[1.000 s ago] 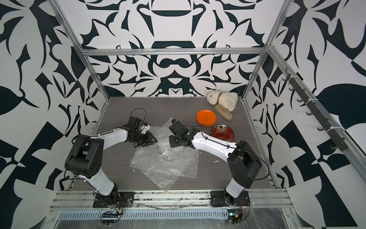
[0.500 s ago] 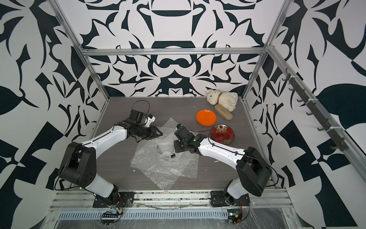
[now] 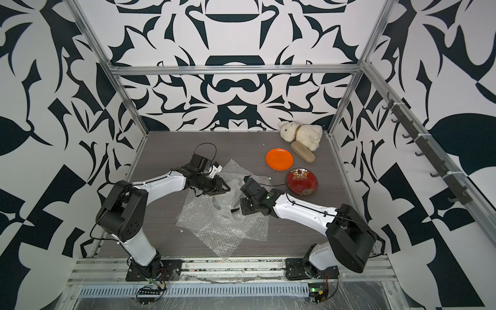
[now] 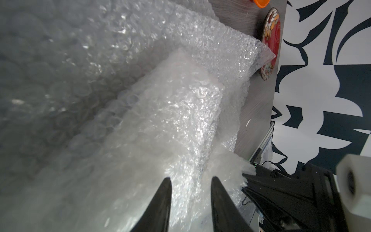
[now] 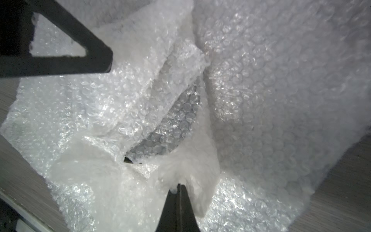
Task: Unpack dinner plates from bubble wrap
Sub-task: Unwrap the bubble wrap.
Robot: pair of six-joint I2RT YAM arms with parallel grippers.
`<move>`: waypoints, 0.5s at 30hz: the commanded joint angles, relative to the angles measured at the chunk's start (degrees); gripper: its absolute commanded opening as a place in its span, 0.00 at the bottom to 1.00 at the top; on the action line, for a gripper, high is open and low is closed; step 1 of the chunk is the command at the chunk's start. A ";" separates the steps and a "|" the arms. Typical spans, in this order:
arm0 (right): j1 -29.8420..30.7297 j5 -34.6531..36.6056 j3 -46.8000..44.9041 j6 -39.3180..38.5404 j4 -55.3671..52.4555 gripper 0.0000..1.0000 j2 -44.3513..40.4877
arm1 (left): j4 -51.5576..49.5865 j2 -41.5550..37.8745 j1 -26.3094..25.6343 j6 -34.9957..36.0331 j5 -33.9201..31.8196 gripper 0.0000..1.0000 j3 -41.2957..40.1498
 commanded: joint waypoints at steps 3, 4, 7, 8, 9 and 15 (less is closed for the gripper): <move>0.50 1.34 -3.14 2.09 -2.34 0.00 -2.94 | 1.47 2.75 0.10 -1.51 -2.38 0.35 -2.10; 0.51 1.51 -3.64 2.28 -2.46 0.00 -3.30 | 1.39 2.79 0.08 -1.62 -2.96 0.35 -2.11; 0.53 1.45 -5.32 2.90 -2.73 0.00 -4.16 | 1.65 3.15 0.10 -2.06 -3.30 0.35 -2.11; 0.60 1.44 -5.80 3.08 -2.80 0.00 -4.40 | 1.65 3.24 0.11 -2.07 -3.21 0.35 -1.99; 0.61 1.44 -6.23 3.20 -2.97 0.00 -4.67 | 1.70 3.16 0.11 -2.07 -3.17 0.35 -2.05; 0.78 5.68 -6.19 3.20 -6.78 0.11 -8.77 | 0.69 2.16 0.07 -1.46 -2.75 0.35 -1.93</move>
